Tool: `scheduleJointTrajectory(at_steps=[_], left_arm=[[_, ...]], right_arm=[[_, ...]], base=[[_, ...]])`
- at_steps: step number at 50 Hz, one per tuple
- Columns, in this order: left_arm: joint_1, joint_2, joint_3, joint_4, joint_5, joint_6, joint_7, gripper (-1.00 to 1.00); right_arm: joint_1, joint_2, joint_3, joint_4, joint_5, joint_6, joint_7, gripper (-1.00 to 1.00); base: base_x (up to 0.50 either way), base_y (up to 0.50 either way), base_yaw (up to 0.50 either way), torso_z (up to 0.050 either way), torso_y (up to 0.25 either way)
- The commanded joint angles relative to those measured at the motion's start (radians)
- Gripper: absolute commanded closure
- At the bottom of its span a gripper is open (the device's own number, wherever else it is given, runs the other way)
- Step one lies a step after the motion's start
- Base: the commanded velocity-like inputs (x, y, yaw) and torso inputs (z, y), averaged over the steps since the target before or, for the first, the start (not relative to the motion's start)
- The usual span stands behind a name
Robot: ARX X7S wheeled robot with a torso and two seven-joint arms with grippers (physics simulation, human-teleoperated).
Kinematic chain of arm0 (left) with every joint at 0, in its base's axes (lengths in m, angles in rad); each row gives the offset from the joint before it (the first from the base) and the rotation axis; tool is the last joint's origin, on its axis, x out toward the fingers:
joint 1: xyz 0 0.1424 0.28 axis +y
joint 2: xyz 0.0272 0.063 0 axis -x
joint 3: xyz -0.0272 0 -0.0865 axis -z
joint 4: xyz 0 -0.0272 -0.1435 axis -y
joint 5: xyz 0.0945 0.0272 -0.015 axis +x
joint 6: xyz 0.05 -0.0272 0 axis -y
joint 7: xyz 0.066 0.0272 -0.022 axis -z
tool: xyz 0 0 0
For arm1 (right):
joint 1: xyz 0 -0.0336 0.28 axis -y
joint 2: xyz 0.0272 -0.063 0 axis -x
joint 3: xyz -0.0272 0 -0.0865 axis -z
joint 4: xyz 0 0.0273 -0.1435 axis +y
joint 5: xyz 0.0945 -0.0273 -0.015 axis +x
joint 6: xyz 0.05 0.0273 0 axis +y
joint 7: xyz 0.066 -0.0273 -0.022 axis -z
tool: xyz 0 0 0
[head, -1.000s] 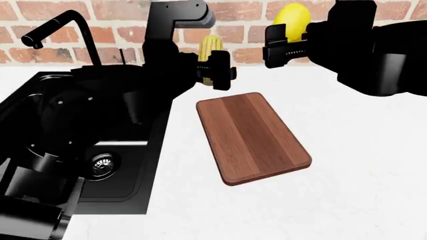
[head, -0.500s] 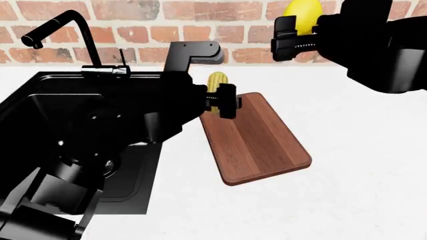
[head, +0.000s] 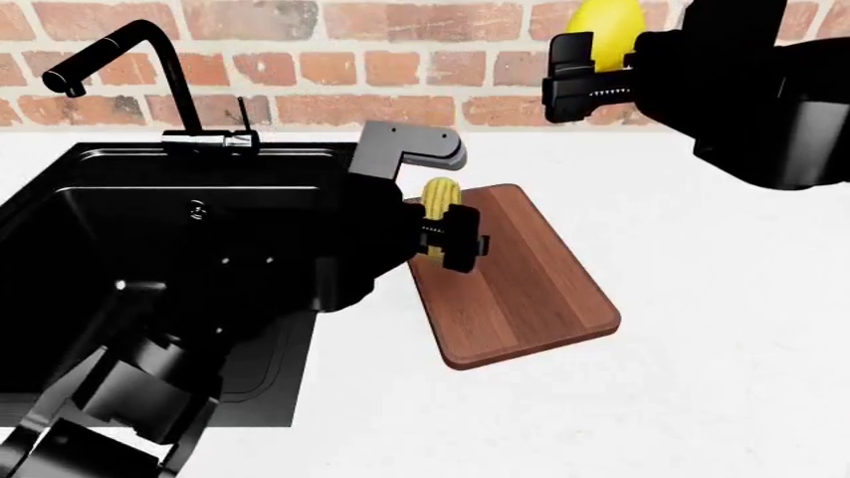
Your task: Pick the vegetables from the sink and place them on the cutting board.
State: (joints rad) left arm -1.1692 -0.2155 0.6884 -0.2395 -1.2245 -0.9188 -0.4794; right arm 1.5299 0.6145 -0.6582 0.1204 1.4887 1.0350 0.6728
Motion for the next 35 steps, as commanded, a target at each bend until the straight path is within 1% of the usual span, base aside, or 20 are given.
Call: scheduleJointTrajectory(at_steps=[1, 31, 35], left_arm=[[0.003, -0.002, 0.013, 0.003, 0.004, 0.009, -0.009, -1.00], [0.000, -0.009, 0.016, 0.013, 0.006, 0.025, -0.022, -1.00], [-0.006, -0.025, 0.002, 0.058, 0.006, 0.037, -0.042, -1.00]], right_arm=[[-0.002, 0.001, 0.004, -0.006, -0.009, 0.000, -0.006, 1.00], [-0.006, 0.003, 0.006, -0.015, 0.001, -0.006, -0.002, 1.00], [-0.014, 0.004, 0.008, -0.027, 0.021, 0.001, 0.003, 1.00]], base=[[0.00, 0.00, 0.00, 0.000, 0.000], [0.00, 0.00, 0.00, 0.000, 0.000], [0.00, 0.00, 0.00, 0.004, 0.000]])
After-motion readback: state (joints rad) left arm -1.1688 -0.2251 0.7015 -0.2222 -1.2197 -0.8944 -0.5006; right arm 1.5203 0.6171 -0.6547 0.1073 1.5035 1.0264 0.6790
